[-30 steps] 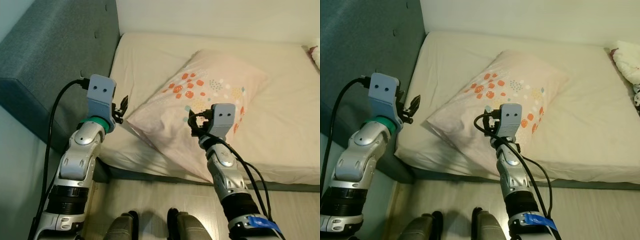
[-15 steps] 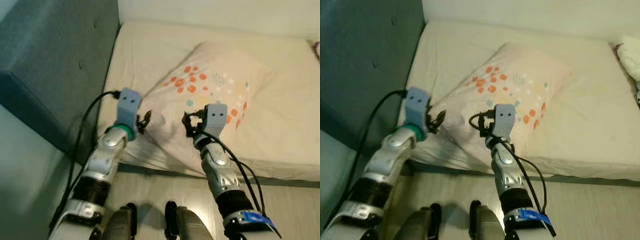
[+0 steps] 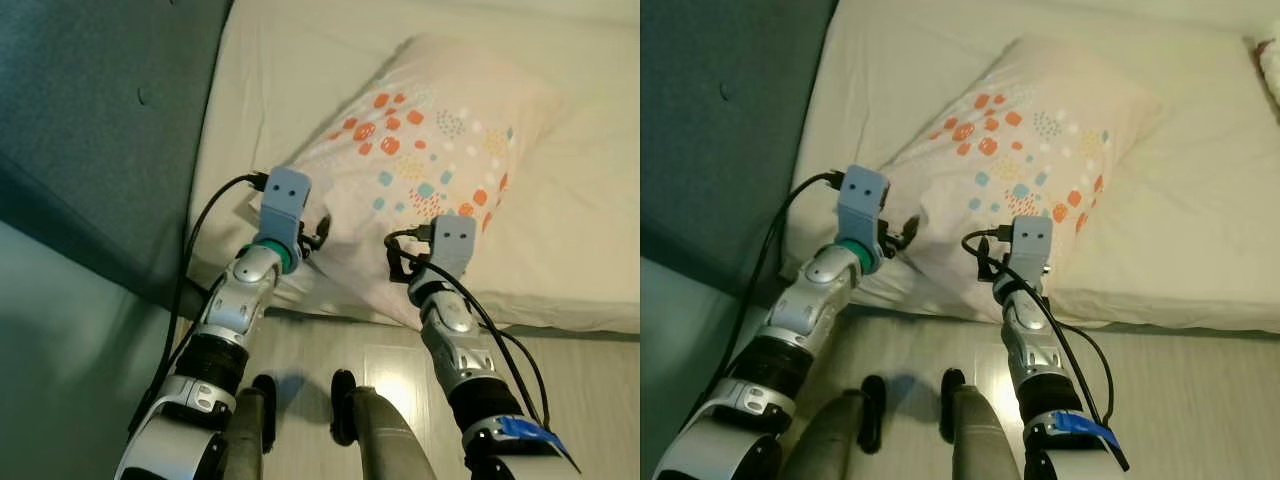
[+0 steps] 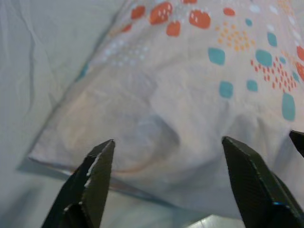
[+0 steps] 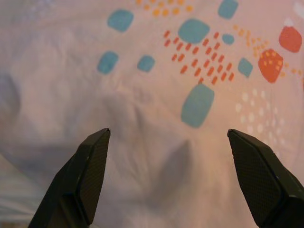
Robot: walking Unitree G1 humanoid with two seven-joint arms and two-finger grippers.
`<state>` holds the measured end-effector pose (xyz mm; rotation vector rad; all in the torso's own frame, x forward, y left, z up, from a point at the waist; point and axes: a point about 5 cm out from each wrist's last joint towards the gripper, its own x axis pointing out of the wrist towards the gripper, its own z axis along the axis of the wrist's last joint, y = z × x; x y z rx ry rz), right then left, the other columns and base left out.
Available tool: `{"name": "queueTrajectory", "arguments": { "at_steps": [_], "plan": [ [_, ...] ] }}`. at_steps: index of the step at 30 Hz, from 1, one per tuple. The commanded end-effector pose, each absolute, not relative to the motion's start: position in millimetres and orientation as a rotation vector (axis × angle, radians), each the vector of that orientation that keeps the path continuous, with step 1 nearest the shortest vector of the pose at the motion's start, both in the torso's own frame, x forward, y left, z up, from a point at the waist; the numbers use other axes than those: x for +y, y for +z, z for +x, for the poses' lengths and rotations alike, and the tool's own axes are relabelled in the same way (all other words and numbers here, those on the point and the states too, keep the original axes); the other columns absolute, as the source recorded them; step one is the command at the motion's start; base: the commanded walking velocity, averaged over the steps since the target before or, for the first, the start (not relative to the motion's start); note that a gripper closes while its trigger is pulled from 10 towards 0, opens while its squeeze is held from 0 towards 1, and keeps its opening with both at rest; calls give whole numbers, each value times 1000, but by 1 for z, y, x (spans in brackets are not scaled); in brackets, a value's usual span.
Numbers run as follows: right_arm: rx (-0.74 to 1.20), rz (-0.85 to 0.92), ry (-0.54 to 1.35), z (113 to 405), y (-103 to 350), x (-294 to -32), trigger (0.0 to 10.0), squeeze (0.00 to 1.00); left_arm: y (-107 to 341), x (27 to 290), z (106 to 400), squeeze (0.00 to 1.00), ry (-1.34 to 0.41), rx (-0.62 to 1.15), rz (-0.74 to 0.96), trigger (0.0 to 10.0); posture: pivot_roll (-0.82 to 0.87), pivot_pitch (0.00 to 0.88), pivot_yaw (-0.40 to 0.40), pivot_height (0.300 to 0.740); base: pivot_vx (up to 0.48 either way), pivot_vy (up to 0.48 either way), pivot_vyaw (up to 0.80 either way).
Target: Clean up the room
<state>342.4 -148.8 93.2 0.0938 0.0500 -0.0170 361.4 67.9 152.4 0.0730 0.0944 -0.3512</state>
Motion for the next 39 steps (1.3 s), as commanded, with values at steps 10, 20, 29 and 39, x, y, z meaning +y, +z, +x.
{"name": "queueTrajectory", "arguments": {
  "at_steps": [10,20,29,39],
  "plan": [
    [-135,-10,7,340,118,-144,10000,0,154,96,358,0,-266,71,30,10000,-6,362,9,735,0,0,0],
    [-186,-49,-15,336,123,-148,10000,0,158,119,348,0,-208,43,33,10000,-5,309,5,700,0,0,0],
    [-205,-58,-33,337,127,-153,10000,0,164,124,346,0,-201,25,32,10000,-11,281,7,670,0,0,0],
    [-212,-61,-41,338,129,-154,10000,0,169,126,345,0,-193,18,33,10000,-12,270,10,645,0,0,0]
  ]
}}
